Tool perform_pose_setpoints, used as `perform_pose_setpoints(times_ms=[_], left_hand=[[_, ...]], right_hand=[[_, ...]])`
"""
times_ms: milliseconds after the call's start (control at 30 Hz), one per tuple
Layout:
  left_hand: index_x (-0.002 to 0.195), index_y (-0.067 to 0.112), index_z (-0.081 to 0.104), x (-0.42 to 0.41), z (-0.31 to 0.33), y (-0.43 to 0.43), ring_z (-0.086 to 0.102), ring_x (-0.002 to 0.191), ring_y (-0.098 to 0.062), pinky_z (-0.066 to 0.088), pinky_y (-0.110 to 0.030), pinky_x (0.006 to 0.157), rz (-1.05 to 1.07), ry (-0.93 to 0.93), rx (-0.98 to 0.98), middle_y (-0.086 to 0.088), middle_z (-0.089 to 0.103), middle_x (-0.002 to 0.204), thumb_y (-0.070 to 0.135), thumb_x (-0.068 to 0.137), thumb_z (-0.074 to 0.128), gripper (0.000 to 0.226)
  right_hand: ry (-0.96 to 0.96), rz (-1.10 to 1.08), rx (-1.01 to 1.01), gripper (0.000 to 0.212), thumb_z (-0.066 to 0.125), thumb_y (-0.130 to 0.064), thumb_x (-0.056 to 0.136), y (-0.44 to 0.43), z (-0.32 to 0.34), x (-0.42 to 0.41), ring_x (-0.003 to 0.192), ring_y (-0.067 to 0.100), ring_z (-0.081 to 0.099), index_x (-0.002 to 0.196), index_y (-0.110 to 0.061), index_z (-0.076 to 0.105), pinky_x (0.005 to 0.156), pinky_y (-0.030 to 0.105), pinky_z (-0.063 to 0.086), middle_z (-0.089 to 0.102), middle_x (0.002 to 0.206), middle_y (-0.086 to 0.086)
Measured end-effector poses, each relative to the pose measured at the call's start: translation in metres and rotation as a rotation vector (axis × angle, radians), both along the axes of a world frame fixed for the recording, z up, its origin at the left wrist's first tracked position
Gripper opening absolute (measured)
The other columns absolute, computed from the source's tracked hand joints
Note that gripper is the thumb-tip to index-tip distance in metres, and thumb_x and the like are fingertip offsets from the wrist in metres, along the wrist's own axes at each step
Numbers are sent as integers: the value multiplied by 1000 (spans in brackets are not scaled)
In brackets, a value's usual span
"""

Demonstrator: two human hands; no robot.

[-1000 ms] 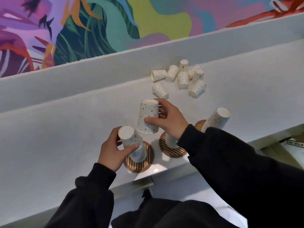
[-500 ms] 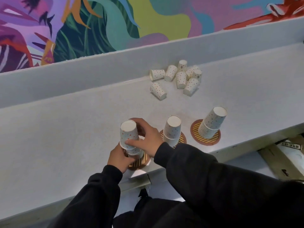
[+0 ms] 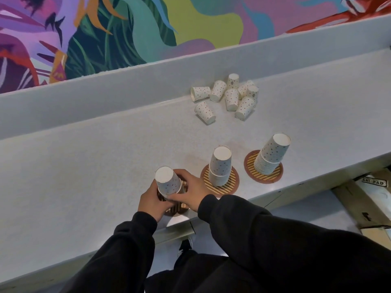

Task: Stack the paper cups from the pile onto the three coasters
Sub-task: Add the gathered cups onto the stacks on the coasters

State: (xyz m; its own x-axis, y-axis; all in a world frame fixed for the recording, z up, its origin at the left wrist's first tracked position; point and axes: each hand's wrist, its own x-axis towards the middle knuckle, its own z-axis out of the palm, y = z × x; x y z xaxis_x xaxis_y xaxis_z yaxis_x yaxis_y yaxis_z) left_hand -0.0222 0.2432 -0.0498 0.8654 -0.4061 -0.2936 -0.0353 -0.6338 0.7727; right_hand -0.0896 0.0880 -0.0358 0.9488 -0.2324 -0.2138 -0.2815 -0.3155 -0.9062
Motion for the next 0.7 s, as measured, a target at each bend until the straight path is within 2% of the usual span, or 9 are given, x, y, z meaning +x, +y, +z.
perform_pose_setpoints(times_ms=[167, 267, 400, 533, 633, 700], left_hand=[[132, 26, 52, 1, -4, 1, 61, 113, -23, 48, -32, 97, -14, 7, 55, 5, 62, 119, 21, 71, 92, 74], [124, 29, 51, 0, -6, 2, 62, 118, -27, 45, -28, 94, -10, 10, 66, 3, 64, 120, 18, 70, 92, 69], [129, 25, 53, 0, -8, 2, 61, 121, -29, 47, -34, 101, -15, 13, 65, -3, 65, 131, 16, 69, 93, 73], [124, 32, 52, 7, -12, 7, 64, 114, -25, 50, -30, 95, -45, 26, 56, 7, 65, 117, 21, 66, 94, 72], [132, 30, 47, 15, -13, 10, 64, 115, -27, 51, -29, 90, -90, 50, 70, 6, 64, 118, 15, 70, 90, 77], [145, 28, 39, 21, -6, 12, 62, 119, -29, 52, -33, 96, -102, 53, 57, -1, 63, 128, 2, 78, 79, 81]], right_hand=[[47, 15, -11, 72, 85, -32, 82, -2, -16, -6, 131, 14, 56, 142, -37, 46, 110, 30, 45, 60, 142, -10], [70, 3, 36, 74, 84, -22, 84, -7, -29, -12, 134, 14, 56, 147, -33, 48, 114, 39, 47, 60, 145, -8], [62, -12, 28, 79, 83, -13, 83, -6, -36, -15, 136, 12, 54, 149, -36, 46, 114, 34, 46, 59, 145, -9], [79, -7, 10, 80, 82, -12, 83, -5, -38, -13, 136, 11, 54, 150, -36, 45, 112, 27, 44, 59, 146, -9], [87, -8, -14, 76, 80, -14, 84, -6, -31, -15, 134, 10, 55, 149, -33, 44, 114, 33, 46, 59, 145, -8], [70, -33, -15, 69, 77, -14, 87, -5, -19, -21, 131, 8, 57, 146, -31, 47, 112, 37, 49, 61, 141, -8]])
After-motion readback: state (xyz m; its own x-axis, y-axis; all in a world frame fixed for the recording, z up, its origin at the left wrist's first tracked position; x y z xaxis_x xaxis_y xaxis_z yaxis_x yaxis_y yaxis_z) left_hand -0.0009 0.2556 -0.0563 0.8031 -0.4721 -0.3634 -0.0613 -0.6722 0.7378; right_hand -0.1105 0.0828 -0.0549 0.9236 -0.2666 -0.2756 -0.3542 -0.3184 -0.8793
